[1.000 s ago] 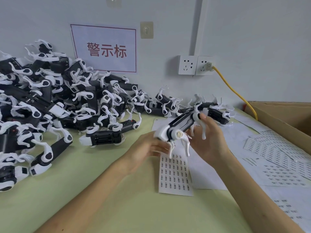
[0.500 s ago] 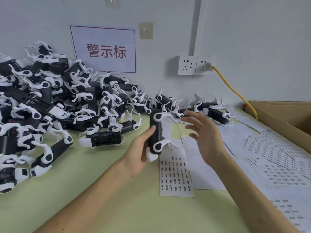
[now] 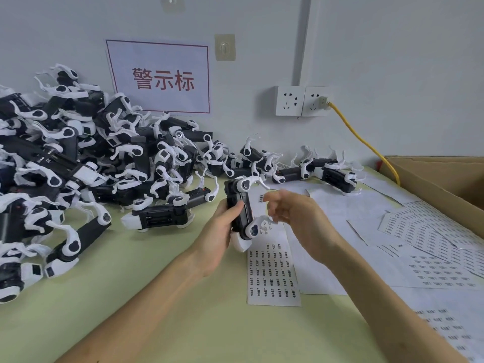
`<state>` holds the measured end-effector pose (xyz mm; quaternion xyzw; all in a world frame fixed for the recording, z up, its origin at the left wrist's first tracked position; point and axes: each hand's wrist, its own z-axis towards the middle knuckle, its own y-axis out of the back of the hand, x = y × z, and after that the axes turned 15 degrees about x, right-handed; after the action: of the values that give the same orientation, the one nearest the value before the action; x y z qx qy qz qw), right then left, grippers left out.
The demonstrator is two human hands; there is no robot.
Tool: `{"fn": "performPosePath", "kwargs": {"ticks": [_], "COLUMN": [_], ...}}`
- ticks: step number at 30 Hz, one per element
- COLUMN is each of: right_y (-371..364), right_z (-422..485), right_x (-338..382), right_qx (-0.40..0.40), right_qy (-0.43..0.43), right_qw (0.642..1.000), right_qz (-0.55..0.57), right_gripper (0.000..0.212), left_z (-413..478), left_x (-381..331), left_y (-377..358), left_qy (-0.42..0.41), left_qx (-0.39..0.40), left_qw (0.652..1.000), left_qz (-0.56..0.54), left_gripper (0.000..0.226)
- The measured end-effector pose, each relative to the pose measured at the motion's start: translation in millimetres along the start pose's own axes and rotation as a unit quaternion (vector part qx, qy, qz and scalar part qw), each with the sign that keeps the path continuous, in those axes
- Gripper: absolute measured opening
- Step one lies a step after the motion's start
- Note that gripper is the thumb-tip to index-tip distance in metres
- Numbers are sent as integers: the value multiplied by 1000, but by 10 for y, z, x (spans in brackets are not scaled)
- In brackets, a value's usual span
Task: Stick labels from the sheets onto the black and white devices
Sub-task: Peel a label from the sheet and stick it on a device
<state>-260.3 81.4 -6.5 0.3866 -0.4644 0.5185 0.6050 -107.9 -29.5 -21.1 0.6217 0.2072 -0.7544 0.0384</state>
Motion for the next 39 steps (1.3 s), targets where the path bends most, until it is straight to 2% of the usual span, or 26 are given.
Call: {"fn": "performPosePath", "kwargs": {"ticks": [3, 12, 21, 39], "right_y": [-89, -212, -227, -236], "right_z": [-4, -29, -52, -55], "right_x": [-24, -11, -5, -30], "right_qx": [-54, -104, -121, -138], "right_qy": [37, 67, 46, 25], "right_qw": [996, 978, 959, 945], "right_qz": [-58, -169, -253, -296], "right_gripper": [14, 15, 16, 13], "left_z": [2, 19, 3, 15], "left_x": [14, 104, 118, 157], "left_y": [-9, -18, -80, -74], "left_qy": [-1, 16, 36, 30], "left_qx": [4, -19, -32, -50], "left_qw": [1000, 996, 995, 992], "left_qz": [19, 89, 88, 114], "left_gripper": [33, 32, 37, 34]}}
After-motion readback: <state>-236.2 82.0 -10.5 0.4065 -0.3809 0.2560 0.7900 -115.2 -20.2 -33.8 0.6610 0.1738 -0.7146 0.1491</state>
